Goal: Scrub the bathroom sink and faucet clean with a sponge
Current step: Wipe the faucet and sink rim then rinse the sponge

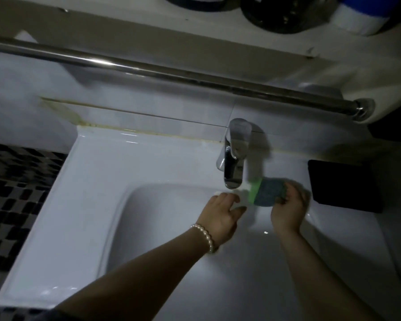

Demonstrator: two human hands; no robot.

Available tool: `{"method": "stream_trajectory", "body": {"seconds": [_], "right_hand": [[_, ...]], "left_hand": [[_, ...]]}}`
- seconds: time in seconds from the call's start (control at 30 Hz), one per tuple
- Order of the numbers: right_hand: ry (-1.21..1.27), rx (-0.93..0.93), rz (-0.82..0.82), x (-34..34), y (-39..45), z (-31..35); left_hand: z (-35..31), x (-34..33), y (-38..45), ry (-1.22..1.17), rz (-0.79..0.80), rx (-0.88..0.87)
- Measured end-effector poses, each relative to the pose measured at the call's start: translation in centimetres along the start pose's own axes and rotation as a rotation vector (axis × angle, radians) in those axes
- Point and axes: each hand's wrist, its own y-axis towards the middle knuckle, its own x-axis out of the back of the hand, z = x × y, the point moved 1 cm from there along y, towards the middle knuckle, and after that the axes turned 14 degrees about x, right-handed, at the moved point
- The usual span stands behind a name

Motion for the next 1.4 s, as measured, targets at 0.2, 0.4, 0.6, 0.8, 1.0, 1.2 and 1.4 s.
{"method": "stream_trajectory", "body": {"seconds": [0.2, 0.4, 0.6, 0.8, 1.0, 1.2, 1.4], "right_hand": [[-0.121, 0.087, 0.088, -4.6, -2.4, 3.3], [-0.194, 0.25, 0.24, -11.7, -7.8, 10.2], [-0.136, 0.538, 0.528, -17.1, -12.2, 15.1], [-0.081, 0.499, 0.603, -18.8, -13.6, 15.4], [-0.017, 0.387, 0.634, -19.2, -16.1, 16.1], [0.18, 0.152, 0.778, -18.4, -17.6, 14.8], [0.156, 0.013, 1.063, -16.0, -21.4, 12.9]], "left_hand": [[7.0, 4.4, -3.8, -0.053, 0.033, 0.143], [12.9, 11.2, -4.8, -0.118, -0.16, 0.458], [18.2, 16.2, -6.2, -0.151, -0.176, 0.635], [20.3, 18.0, -8.3, -0.431, -0.09, 0.86], [19.5, 17.6, -10.9, -0.632, -0.089, 0.955], [18.2, 17.2, -17.1, -0.794, -0.321, 1.119], [17.3, 16.5, -21.9, -0.867, -0.433, 1.259]]}}
